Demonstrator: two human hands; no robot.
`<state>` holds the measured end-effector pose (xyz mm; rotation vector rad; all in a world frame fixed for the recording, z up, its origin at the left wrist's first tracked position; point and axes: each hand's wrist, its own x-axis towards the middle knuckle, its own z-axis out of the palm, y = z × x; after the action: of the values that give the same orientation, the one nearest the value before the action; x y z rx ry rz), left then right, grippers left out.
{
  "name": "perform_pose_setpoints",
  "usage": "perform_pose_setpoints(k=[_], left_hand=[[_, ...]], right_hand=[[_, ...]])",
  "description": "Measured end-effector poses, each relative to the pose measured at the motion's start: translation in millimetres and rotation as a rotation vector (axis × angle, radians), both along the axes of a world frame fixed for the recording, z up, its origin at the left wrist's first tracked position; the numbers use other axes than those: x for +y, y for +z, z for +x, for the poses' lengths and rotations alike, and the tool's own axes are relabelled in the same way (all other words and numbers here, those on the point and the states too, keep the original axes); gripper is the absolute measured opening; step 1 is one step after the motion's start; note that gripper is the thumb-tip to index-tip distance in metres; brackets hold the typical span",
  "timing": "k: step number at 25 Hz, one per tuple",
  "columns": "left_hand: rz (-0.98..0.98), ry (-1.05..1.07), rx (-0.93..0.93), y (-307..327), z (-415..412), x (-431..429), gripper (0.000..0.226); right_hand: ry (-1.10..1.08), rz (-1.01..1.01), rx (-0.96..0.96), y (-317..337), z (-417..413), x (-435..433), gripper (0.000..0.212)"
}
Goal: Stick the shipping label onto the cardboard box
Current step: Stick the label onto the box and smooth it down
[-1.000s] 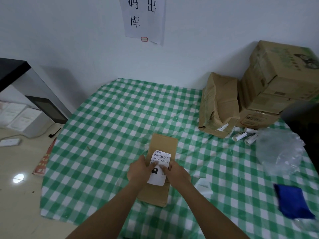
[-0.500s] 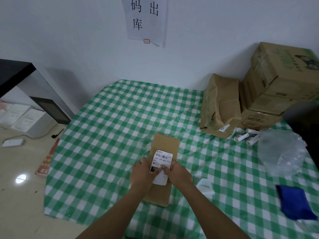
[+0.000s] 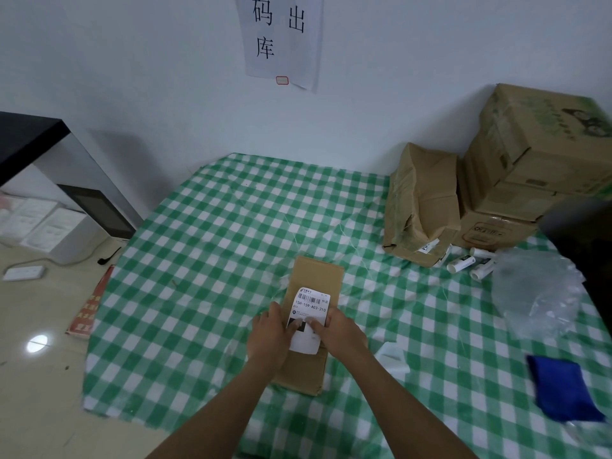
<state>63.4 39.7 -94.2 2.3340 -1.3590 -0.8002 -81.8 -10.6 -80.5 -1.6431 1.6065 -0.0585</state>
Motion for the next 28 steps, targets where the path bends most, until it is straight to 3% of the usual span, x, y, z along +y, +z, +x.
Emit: perform_pose_setpoints(k=[4, 9, 16, 24, 26, 28], left_hand=[[-0.046, -0.004, 0.045, 1.4, 3.2, 1.9, 0.037], [-0.025, 0.000, 0.115, -3.1, 7.5, 4.5, 0.049], [-0.042, -0.040, 0.096, -6.2, 10.9, 4.2, 0.037], [0.018, -0.111, 0.156, -8.4, 21.0, 3.9, 0.053], [0.018, -0.120, 0.172, -10.6, 23.5, 3.7, 0.050], [0.016, -0.134, 0.185, -11.3, 26.0, 3.2, 0.047]], right_hand=[[0.003, -0.001, 0.020, 0.0, 0.0, 0.6, 0.040], [0.026, 0.002, 0.009, 1.5, -2.0, 0.3, 0.038], [0.021, 0.017, 0.013, 1.4, -1.7, 0.5, 0.032], [0.060, 0.026, -0.009, 3.7, -5.5, -0.6, 0.035], [0.058, 0.029, -0.012, 4.0, -6.4, -1.1, 0.026], [0.058, 0.034, -0.020, 4.7, -6.2, -1.8, 0.034]])
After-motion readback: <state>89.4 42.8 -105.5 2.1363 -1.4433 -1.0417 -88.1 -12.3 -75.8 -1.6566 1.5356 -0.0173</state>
